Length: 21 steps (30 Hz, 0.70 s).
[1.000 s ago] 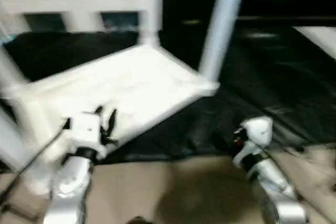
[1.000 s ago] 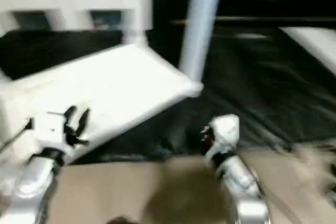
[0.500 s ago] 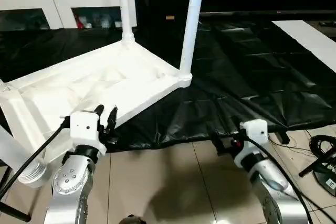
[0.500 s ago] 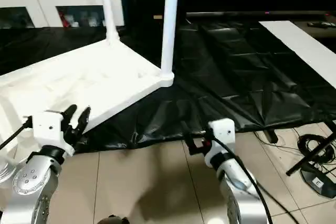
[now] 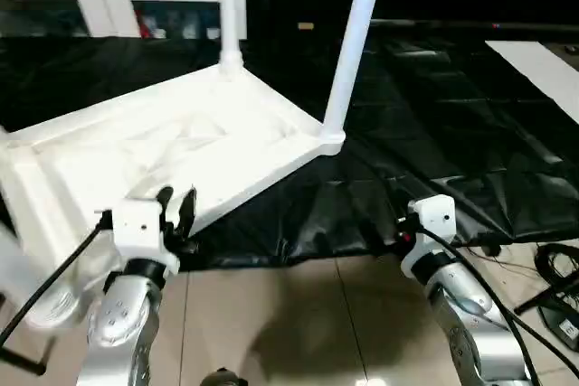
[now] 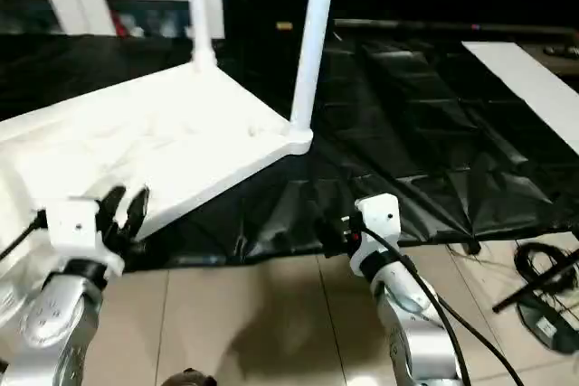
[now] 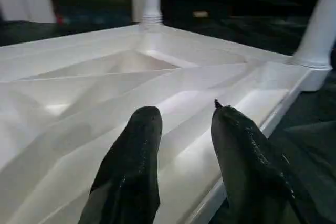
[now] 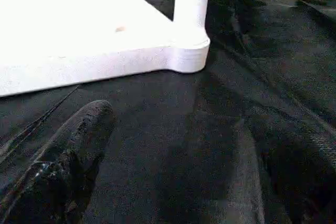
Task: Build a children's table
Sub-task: Rotate leg to tighten
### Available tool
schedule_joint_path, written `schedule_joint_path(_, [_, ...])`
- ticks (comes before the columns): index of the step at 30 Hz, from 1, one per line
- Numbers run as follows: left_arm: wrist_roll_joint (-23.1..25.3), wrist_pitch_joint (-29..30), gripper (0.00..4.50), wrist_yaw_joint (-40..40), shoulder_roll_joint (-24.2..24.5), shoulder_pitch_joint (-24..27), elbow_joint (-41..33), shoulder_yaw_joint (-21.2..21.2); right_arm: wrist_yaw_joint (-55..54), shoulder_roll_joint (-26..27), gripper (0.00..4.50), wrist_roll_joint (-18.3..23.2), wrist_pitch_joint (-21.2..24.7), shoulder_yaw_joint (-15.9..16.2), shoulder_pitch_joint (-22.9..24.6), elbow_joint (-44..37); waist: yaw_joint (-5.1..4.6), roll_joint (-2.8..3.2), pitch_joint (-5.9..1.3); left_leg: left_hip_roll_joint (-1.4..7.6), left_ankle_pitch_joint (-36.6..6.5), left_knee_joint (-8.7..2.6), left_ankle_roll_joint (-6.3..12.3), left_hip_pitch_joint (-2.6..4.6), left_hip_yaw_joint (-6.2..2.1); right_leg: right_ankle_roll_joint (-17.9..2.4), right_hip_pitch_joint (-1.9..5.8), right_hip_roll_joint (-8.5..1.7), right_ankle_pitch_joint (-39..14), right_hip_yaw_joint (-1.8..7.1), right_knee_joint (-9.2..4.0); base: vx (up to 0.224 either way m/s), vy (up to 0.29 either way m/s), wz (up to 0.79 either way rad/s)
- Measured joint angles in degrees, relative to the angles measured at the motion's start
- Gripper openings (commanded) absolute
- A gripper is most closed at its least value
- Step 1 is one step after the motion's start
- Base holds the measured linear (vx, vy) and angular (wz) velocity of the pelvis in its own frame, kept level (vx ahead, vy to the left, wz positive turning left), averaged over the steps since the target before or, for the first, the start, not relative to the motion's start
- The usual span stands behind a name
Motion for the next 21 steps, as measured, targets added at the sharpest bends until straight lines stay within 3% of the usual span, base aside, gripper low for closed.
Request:
schedule_joint_path(4, [0.02,-0.15,1.85,0.02,0.41,0.03,-0.21,-0.23,0.88,0.0,4.5,0.59,-0.15,0.02,-0.11,0.05,0.01,-0.3,-0.2,0.0,-0.05,0.0,0.63,-0.22,0.31,0.24,-0.36,0.0,0.11,0.28,-0.1,0.029,0.011,-0.04])
schedule_joint_path(14, [-4.27,-0.09,1.85,-4.29,2.64,1.58,-0.22,0.13,2.16,-0.58,4.5,0.73,-0.41,-0.02,-0.12,0.54,0.13,-0.57,-0.18,0.03,-0.2,-0.09,0.37,0.53,1.16,0.44,-0.3,0.0,0.31,1.21,0.02,0.0,0.0,0.0])
schedule_joint_path(16, [-4.7,-0.06,2.14,-4.93,2.86,1.58,-0.23,0.43,2.34,-0.87,4.5,0.73,-0.46,-0.02,-0.13,0.54,0.19,-0.63,-0.19,0.02,-0.2,-0.09,0.37,0.52,1.21,0.56,-0.32,0.0,0.36,1.28,-0.02,0.0,0.0,0.0])
schedule_joint_path(21, [-6.14,0.61,2.4,-6.26,4.07,1.79,-0.75,0.37,3.17,-1.28,4.5,0.87,-0.47,-0.03,-0.8,1.19,0.19,-0.77,-0.22,0.03,-0.2,-0.09,0.37,0.52,1.32,0.6,-0.38,-0.01,0.44,1.37,-0.01,0.0,0.0,0.0])
